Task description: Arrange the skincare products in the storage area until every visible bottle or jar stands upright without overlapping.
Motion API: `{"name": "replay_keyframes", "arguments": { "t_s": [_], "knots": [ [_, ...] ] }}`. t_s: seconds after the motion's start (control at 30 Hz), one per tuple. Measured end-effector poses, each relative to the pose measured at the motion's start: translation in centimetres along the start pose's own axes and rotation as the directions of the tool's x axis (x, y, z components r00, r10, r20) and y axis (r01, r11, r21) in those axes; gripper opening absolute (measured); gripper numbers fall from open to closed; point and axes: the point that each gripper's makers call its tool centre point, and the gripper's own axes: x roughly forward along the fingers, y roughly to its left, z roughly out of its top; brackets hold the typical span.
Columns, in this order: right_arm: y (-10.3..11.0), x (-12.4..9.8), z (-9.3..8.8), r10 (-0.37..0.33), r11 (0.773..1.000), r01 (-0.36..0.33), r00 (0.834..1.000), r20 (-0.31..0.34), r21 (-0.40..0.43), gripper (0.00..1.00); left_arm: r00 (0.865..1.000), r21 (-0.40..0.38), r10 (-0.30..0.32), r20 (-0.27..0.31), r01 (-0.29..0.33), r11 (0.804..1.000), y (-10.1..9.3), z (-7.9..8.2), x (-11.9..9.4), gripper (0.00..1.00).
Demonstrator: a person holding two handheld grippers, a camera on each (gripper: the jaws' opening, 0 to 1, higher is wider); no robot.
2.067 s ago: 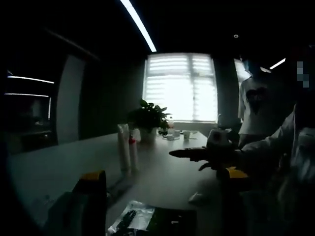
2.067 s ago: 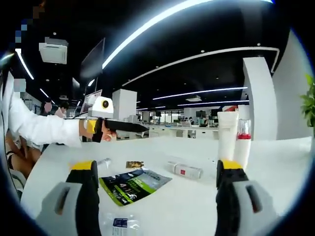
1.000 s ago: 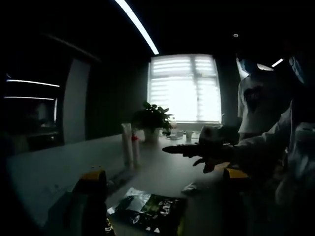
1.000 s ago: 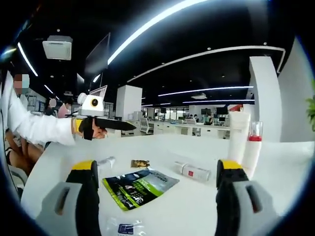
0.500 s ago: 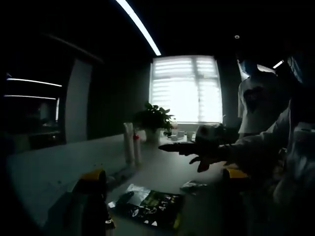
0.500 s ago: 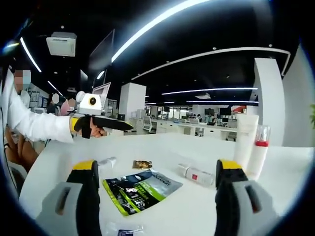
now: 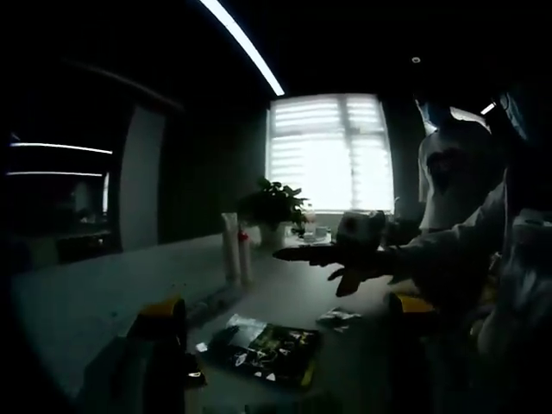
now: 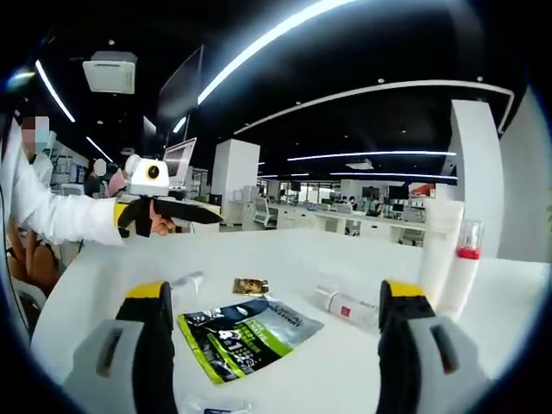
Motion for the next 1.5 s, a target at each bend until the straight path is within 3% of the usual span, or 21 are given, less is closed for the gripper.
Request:
{"name": "replay_keyframes", "arguments": {
  "t_s": [0.63,0.83,1.23,1.5],
  "knots": [
    [-0.1,1.3,-0.3,0.029,0.998,-0.034,0.997,-0.071,-0.057,1.00,1.000,0.024,0.012,0.001,-0.012,1.000,-1.1,-0.2,-2.2,1.00],
    [0.3,2.3,-1.0,0.053,0.994,-0.063,0.992,-0.119,-0.087,0.99,1.000,0.014,0.015,0.012,-0.015,1.000,-1.1,-0.3,-2.6,1.00],
    [-0.9,4.4,-2.0,0.075,0.989,-0.098,0.977,-0.202,-0.107,0.94,1.000,-0.002,0.015,0.022,-0.015,1.000,-1.7,-1.0,-3.4,1.00],
    [-0.6,5.5,-2.1,0.092,0.988,-0.114,0.977,-0.195,-0.106,0.94,1.000,0.000,0.020,0.020,-0.020,1.000,-1.7,-1.1,-4.0,1.00]
  ]
}}
